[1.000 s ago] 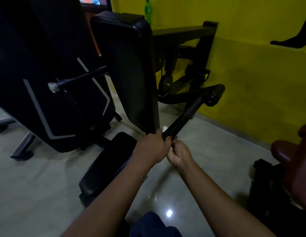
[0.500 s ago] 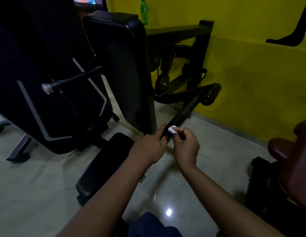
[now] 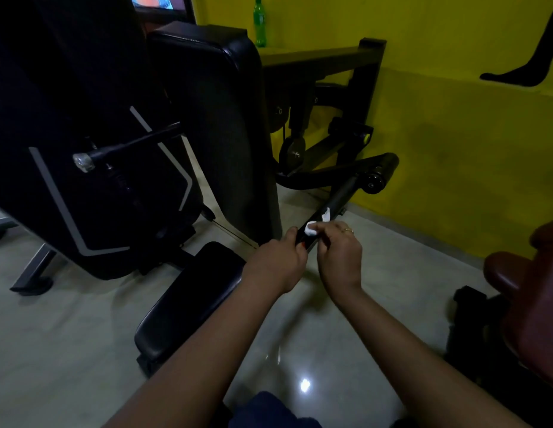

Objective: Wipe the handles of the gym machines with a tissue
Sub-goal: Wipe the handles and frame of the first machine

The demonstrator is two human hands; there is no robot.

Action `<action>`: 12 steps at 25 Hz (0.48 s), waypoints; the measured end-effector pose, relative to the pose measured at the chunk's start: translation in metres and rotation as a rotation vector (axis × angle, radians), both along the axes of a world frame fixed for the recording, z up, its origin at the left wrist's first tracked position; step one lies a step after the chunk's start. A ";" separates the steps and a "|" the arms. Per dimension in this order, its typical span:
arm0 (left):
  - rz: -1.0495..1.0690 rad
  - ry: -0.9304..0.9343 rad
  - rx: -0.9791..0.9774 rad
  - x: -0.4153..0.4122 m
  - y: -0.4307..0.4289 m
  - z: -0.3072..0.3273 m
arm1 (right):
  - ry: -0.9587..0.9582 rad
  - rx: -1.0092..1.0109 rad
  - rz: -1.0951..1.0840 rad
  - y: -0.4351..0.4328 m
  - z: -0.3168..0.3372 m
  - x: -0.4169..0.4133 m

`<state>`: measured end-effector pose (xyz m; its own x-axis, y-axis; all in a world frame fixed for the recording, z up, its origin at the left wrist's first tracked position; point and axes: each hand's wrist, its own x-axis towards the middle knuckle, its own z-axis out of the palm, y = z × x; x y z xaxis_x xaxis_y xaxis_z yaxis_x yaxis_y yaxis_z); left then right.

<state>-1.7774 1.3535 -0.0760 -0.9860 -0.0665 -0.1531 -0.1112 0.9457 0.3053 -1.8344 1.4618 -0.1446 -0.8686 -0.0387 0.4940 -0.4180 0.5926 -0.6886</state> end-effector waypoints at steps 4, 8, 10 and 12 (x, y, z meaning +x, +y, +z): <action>0.056 0.003 0.029 -0.009 -0.001 -0.006 | -0.088 0.167 -0.019 0.013 0.006 -0.055; 0.054 0.034 0.008 -0.009 -0.002 -0.009 | 0.057 0.248 0.062 0.004 0.008 -0.019; 0.050 0.051 0.010 -0.010 -0.003 -0.011 | 0.188 0.289 0.203 0.012 0.000 -0.004; 0.050 0.043 0.017 -0.010 -0.002 -0.011 | 0.201 0.332 0.264 0.024 -0.002 -0.028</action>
<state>-1.7875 1.3513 -0.0869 -0.9872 -0.1134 -0.1121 -0.1444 0.9339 0.3269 -1.8626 1.4858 -0.1462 -0.6963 -0.4299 0.5748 -0.6897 0.6226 -0.3698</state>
